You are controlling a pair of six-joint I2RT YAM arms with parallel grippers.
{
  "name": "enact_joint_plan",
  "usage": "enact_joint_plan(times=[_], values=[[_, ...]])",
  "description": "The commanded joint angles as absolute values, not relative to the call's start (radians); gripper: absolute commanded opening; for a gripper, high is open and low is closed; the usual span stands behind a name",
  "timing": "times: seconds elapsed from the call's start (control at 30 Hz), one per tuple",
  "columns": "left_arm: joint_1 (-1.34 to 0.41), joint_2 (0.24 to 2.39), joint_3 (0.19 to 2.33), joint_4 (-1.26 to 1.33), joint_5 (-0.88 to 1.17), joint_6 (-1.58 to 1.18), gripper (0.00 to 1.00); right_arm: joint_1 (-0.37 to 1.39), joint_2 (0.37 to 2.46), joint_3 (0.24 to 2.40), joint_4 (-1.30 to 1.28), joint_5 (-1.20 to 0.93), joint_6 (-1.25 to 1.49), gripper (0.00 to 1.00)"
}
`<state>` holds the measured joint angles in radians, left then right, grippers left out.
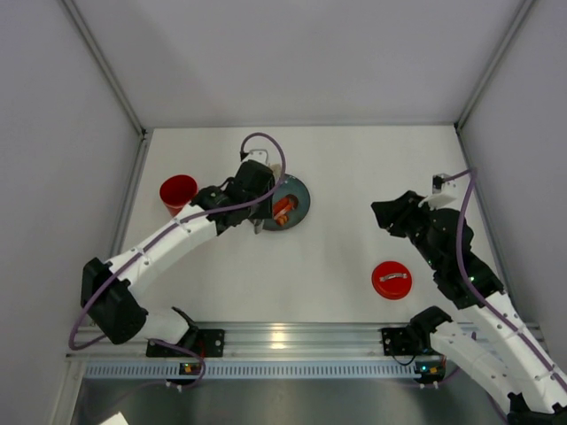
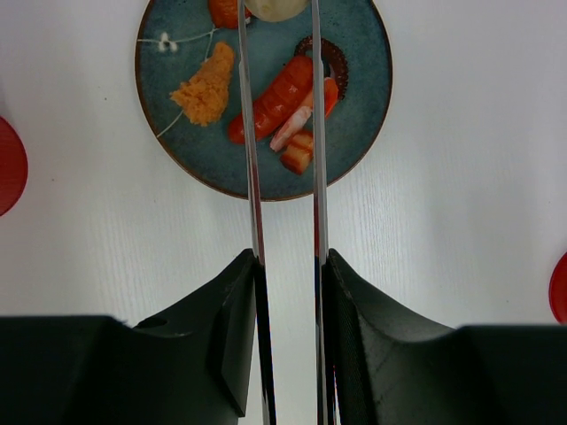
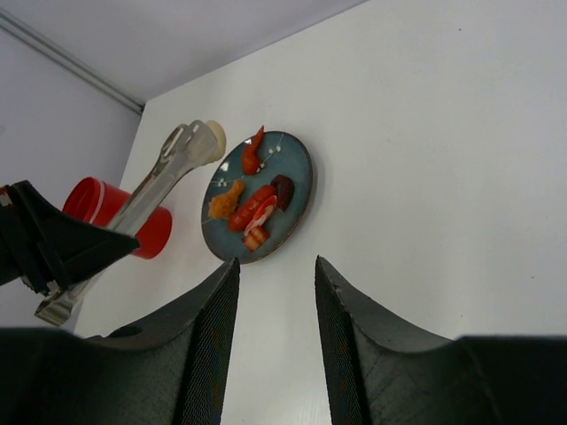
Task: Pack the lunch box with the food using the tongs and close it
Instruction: Pick up the fake food from the plate, then place the fake food in the packing box.
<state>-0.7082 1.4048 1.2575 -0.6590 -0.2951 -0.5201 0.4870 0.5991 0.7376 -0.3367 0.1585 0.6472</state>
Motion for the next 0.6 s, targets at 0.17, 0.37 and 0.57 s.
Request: enact_joint_plan(times=[0.17,0.37,0.57], values=[[-0.706,1.286,1.302,-0.735,-0.344,-0.508,0.38,0.502,0.609,0.726,-0.302,0.144,0.649,0.39],[-0.706,1.183,1.299,-0.787,-0.397,-0.529,0.39,0.502,0.620,0.726,-0.291,0.135,0.649,0.38],[-0.704,1.074,1.305,-0.894,-0.489,-0.566,0.41,0.502,0.643,0.729,-0.270,0.117,0.652,0.38]])
